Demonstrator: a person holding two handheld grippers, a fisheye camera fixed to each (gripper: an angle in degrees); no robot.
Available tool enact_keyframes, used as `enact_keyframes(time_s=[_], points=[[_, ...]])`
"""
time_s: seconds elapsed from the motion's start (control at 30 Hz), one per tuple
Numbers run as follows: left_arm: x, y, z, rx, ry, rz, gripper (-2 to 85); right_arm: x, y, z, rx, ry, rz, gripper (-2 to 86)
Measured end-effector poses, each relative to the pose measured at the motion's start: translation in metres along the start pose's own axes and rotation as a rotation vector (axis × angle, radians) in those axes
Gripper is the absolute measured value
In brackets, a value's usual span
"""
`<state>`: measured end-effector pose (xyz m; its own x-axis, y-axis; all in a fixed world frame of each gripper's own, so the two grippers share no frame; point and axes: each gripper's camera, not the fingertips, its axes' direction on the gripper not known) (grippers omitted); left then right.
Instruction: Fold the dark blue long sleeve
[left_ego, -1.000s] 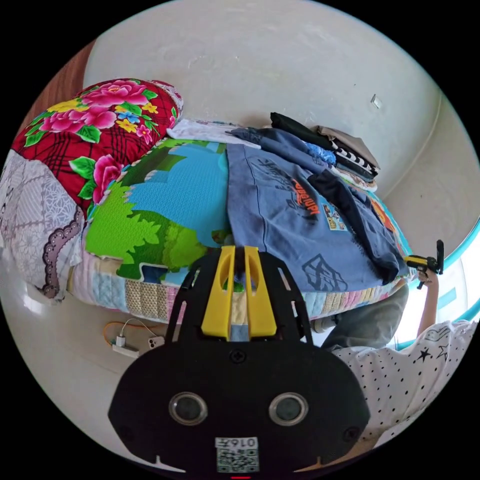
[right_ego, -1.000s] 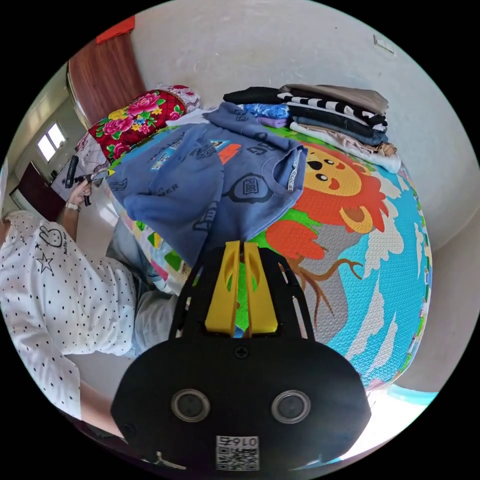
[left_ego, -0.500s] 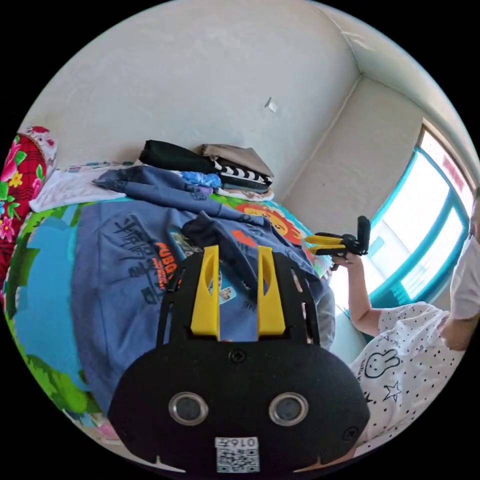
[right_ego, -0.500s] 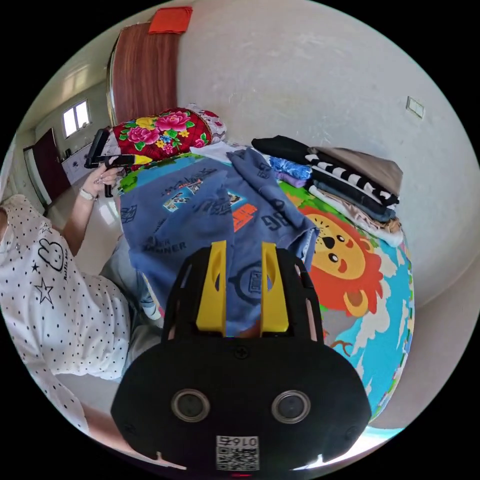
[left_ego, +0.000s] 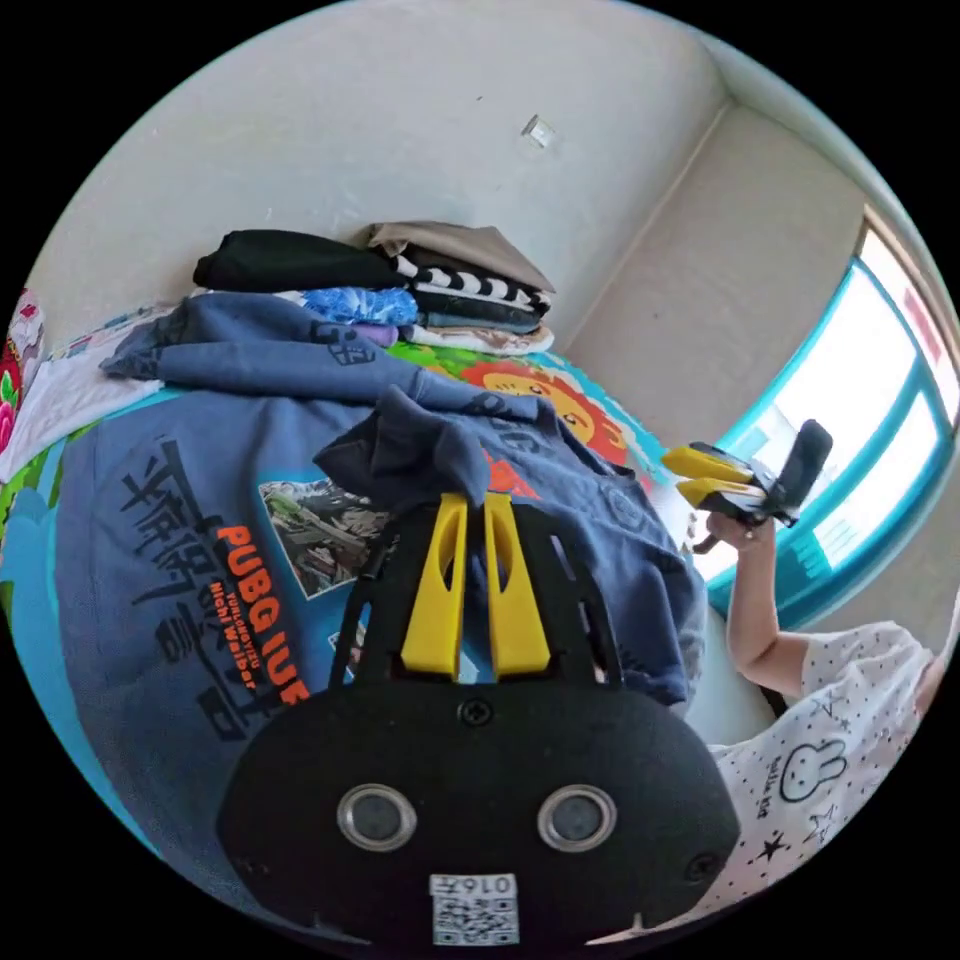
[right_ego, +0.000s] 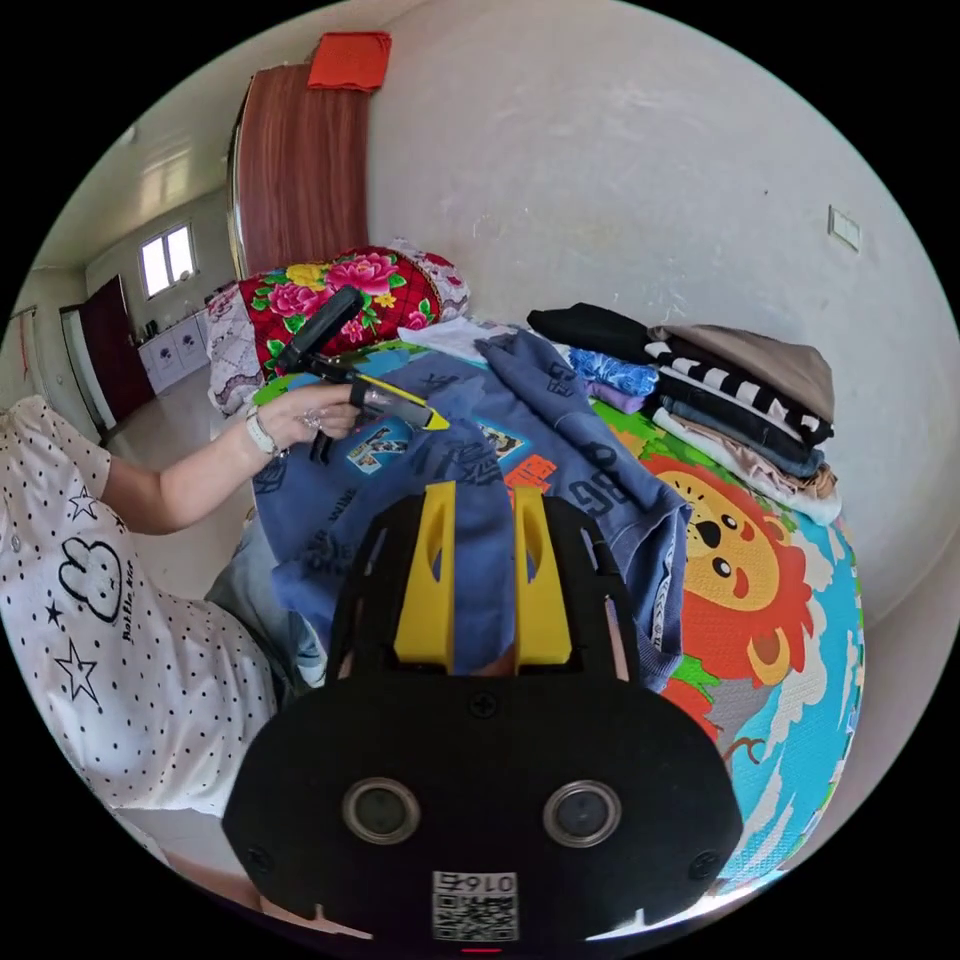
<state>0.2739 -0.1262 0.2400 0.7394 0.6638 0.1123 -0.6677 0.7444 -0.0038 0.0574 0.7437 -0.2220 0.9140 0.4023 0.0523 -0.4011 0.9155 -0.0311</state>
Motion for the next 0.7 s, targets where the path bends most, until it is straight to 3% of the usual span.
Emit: enact_keyframes(time_s=[0.1,0.17,0.47,0.7], points=[[0.048,0.021,-0.027,0.108,0.215,0.223,-0.6,-0.004,-0.008,-0.004,0.121,-0.099,-0.008,4.9],[0.076,0.035,-0.038,0.132,0.263,0.326,-0.6,-0.012,-0.018,0.005,0.135,-0.166,-0.06,6.0],[0.148,0.086,-0.06,0.104,0.279,0.607,-0.6,-0.009,-0.038,0.03,-0.005,-0.694,-0.211,13.5],[0.166,0.101,-0.057,0.086,0.302,0.694,-0.6,-0.019,-0.04,0.025,-0.13,-0.819,-0.183,15.7]])
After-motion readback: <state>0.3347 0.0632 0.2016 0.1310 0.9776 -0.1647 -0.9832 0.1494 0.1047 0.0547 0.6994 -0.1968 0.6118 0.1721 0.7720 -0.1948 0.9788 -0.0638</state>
